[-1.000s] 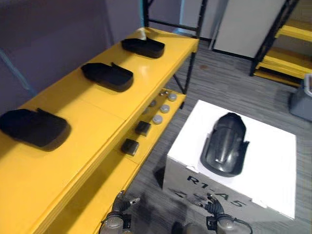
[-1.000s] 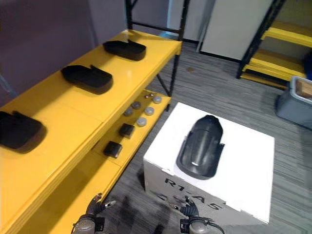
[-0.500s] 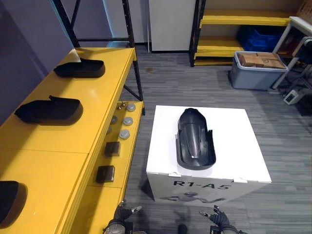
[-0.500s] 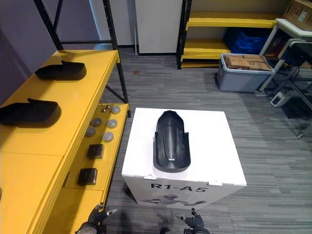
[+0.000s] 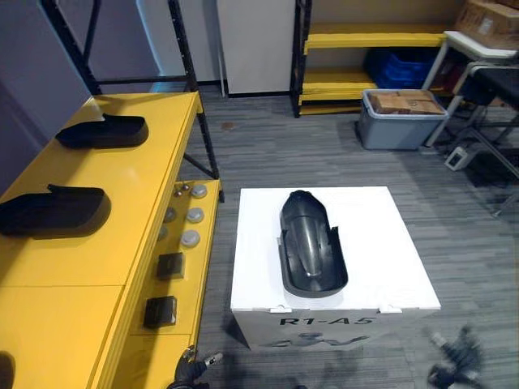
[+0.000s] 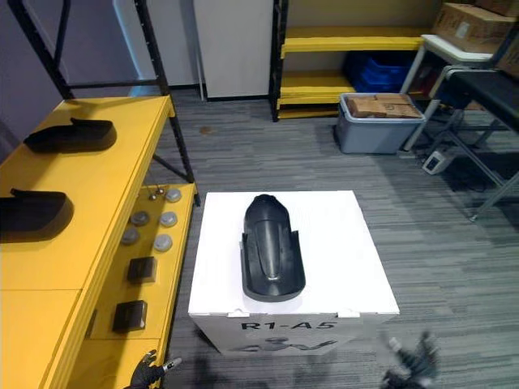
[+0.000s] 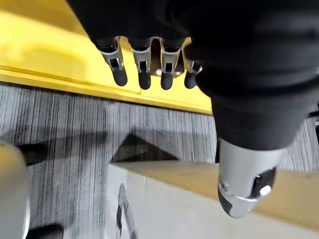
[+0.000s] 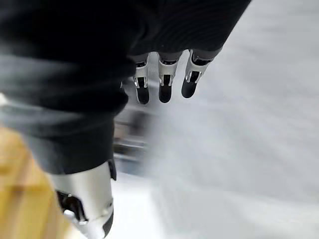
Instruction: Walk over and take plastic housings, then place them on the shelf
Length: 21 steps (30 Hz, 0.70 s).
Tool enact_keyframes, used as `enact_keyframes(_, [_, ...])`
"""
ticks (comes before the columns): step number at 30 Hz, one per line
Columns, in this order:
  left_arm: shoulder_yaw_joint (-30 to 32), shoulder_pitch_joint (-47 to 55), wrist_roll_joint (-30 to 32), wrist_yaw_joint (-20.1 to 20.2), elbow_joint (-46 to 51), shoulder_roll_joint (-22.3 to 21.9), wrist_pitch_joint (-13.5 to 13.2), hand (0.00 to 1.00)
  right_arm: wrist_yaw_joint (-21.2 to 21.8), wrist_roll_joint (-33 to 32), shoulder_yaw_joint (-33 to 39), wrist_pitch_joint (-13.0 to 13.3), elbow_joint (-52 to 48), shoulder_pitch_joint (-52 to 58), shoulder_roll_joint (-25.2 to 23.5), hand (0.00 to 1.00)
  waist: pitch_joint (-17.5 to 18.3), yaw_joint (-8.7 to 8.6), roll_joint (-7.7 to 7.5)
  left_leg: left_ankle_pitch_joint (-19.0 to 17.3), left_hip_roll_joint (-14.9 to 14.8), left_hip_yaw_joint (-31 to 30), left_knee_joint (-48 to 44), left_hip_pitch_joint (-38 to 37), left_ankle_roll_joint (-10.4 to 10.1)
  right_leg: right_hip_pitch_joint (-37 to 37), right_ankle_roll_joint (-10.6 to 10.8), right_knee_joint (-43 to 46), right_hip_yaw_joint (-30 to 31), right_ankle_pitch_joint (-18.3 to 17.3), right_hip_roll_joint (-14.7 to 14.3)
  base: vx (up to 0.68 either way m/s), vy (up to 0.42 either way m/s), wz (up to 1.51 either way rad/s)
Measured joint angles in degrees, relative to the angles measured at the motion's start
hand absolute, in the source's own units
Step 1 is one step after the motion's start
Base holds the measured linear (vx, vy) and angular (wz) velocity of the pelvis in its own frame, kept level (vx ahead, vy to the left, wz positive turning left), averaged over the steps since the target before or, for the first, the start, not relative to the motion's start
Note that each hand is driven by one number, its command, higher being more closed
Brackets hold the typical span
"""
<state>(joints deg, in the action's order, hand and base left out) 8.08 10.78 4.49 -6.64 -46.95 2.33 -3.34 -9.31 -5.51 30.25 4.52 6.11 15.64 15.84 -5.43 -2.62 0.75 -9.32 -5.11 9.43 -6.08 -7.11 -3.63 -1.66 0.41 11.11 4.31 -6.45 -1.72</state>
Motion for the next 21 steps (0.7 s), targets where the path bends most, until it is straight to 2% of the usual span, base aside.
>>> enact_keyframes(3, [-1.0,1.0,-0.5,0.8,-0.4,0.2,-0.2,0.00,-0.2,3.5,0.5,0.8,-7.1,-3.3,3.9,0.00,0.8,-0.02,-0.76,0.1,-0.1,-0.1,0.2,-0.1,0.1,-0.1,-0.1,-0.2,0.1,0.1,-0.3,-0.02,-0.001,-0.02])
enact_keyframes(6, [-3.1,1.0,-0.8,1.1,-0.9,1.2,-0.5,0.00,-0.1,4.3,-3.6,1.4,-9.2,-8.4,7.1,0.00,1.1,-0.41,-0.94,0.2,0.2,0.0,0.2,-0.1,0.4,0.2,-0.3,-0.8,0.5,0.6,-0.3,-0.03,0.025,-0.06])
enact_keyframes(10, [-5.8,0.5,-0.9,2.2,-1.7,2.4,-1.1,0.00,1.9,4.3,-17.6,4.4,-10.3,-17.1,13.0,0.00,1.3,-0.28,-0.60,0.7,0.4,-0.2,0.2,0.2,1.0,1.6,-0.4,-4.6,0.9,3.1,-0.3,-0.03,0.045,-0.04])
enact_keyframes(12, [-7.4,-0.1,-0.9,2.3,-1.7,2.7,-1.4,0.00,3.2,4.3,-22.3,5.6,-10.2,-19.8,13.5,0.00,1.2,0.46,-0.64,1.0,0.5,-0.6,0.2,0.5,1.3,2.3,-0.4,-6.5,0.2,4.3,-0.1,-0.04,0.022,0.15])
enact_keyframes(16, [-8.8,-0.7,-1.0,2.3,-1.7,2.6,-2.1,0.00,5.2,4.3,-29.2,5.7,-5.3,-23.6,12.8,0.00,1.0,1.63,-0.45,2.2,1.1,-3.9,1.0,1.7,1.5,3.7,-0.5,-10.3,-2.1,6.1,0.5,-0.05,0.011,0.36])
enact_keyframes(21, [-9.7,-1.6,-1.0,2.2,-1.9,2.7,-2.1,0.00,5.3,9.3,-31.4,4.2,2.4,-26.5,9.1,0.00,-0.1,2.28,-0.39,3.1,1.2,-5.2,2.5,2.0,1.5,4.7,-0.7,-13.3,-3.5,7.7,0.6,-0.03,0.003,0.14])
